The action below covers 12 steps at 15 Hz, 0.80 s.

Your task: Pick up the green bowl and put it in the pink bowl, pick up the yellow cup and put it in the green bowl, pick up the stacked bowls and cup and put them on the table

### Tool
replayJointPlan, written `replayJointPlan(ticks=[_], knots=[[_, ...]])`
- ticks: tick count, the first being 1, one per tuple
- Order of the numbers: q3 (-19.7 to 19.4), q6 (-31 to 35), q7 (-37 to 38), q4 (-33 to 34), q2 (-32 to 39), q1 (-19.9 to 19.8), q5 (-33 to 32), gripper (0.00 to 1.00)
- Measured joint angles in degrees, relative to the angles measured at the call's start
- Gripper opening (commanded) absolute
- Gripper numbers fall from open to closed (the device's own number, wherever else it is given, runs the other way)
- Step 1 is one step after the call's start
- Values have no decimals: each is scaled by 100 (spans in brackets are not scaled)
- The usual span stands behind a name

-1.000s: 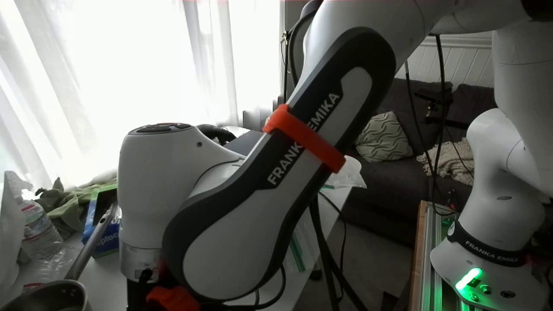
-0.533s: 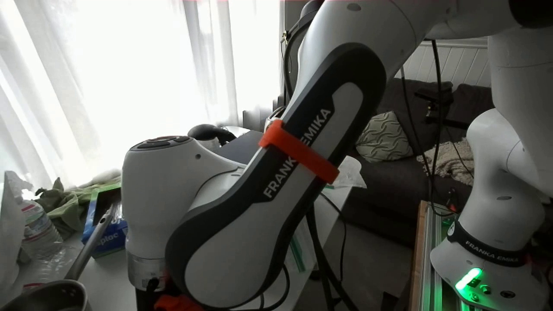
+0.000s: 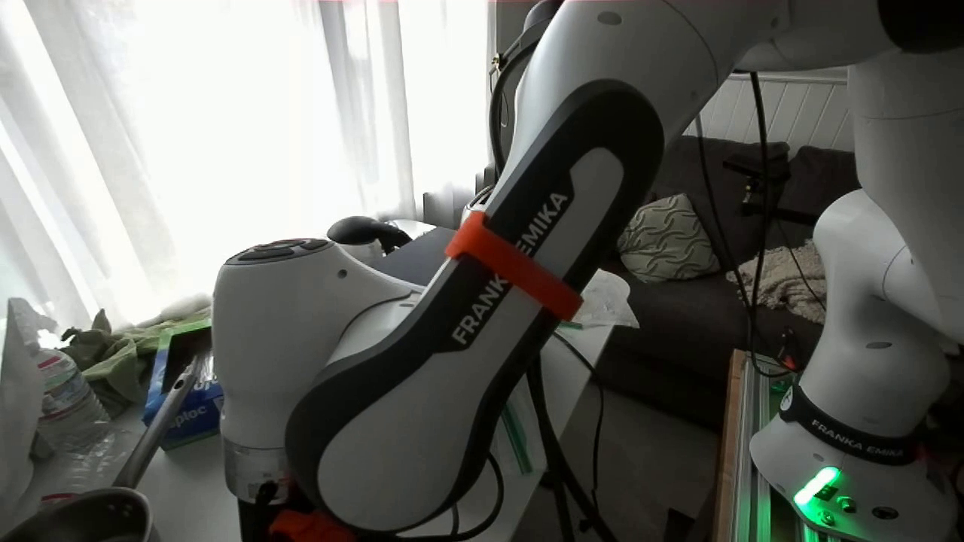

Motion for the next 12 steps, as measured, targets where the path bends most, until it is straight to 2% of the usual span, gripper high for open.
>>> replayJointPlan(ticks=[3, 4, 8, 12], knots=[[7, 1, -106, 15, -195, -65, 0, 96], [18, 1, -177, 0, -321, -102, 0, 99], [251, -98, -748, -198, -985, -391, 97, 100], [669, -622, -1959, -431, -1646, -790, 523, 100]])
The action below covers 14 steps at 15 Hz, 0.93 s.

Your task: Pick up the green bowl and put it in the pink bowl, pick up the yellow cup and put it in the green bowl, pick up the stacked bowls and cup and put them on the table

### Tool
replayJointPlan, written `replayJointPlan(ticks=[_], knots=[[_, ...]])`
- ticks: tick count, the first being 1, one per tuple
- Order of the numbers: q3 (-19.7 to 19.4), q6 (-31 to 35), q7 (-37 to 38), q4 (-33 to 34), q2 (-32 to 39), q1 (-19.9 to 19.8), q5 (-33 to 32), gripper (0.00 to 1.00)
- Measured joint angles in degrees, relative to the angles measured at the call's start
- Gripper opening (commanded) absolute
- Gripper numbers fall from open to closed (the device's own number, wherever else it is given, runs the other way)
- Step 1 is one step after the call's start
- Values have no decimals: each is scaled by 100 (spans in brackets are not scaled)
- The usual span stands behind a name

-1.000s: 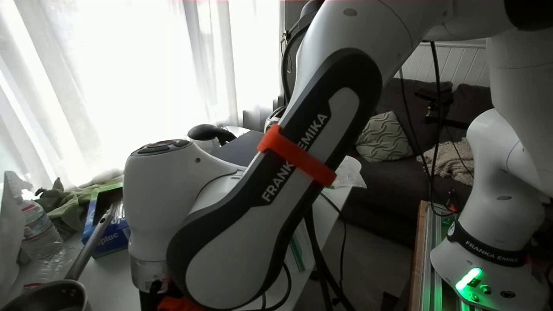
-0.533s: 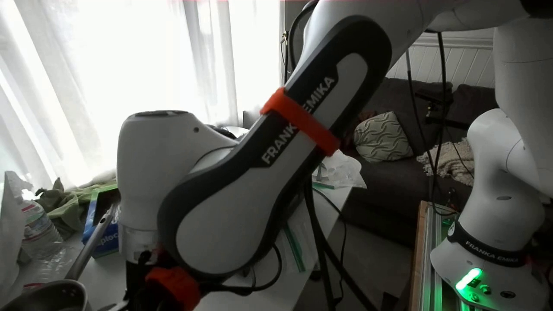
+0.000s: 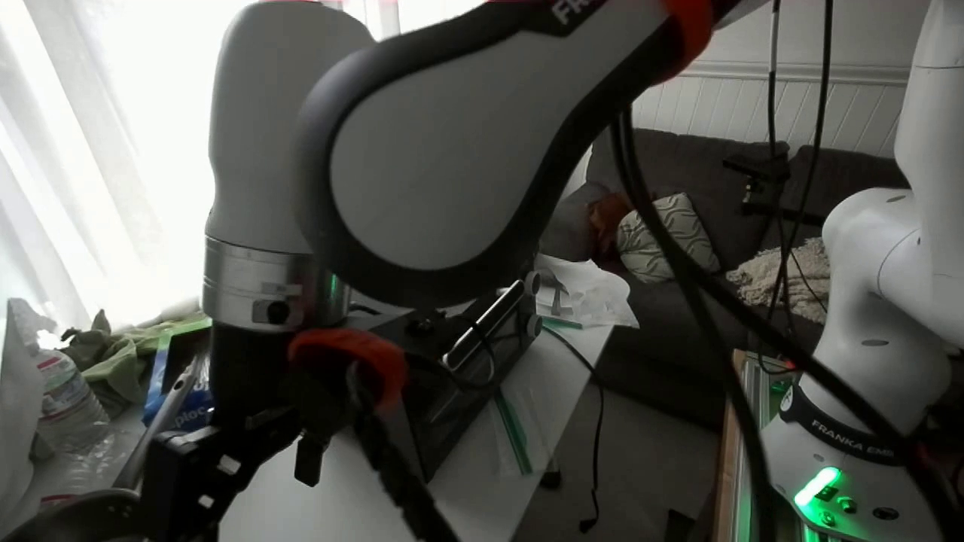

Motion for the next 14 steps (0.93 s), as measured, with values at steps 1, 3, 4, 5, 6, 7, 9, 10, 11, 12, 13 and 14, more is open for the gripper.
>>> replayJointPlan(ticks=[1, 3, 4, 5, 6, 7, 9, 10, 11, 12, 13, 14], knots=[[77, -171, -334, -45, -141, -71, 125, 100], [195, -510, -963, -136, -399, -179, 372, 100], [223, -639, -1207, -178, -514, -210, 464, 100], [241, -729, -1398, -230, -624, -237, 535, 100], [243, -791, -1562, -290, -733, -252, 595, 100], [243, -803, -1696, -360, -845, -265, 655, 100], [242, -803, -1924, -527, -1086, -297, 795, 100], [238, -801, -2014, -626, -1224, -311, 861, 100], [228, -799, -2078, -730, -1379, -320, 930, 100], [225, -799, -2084, -774, -1467, -320, 933, 100], [226, -799, -2081, -774, -1478, -320, 932, 100], [225, -799, -2081, -771, -1460, -320, 932, 100]])
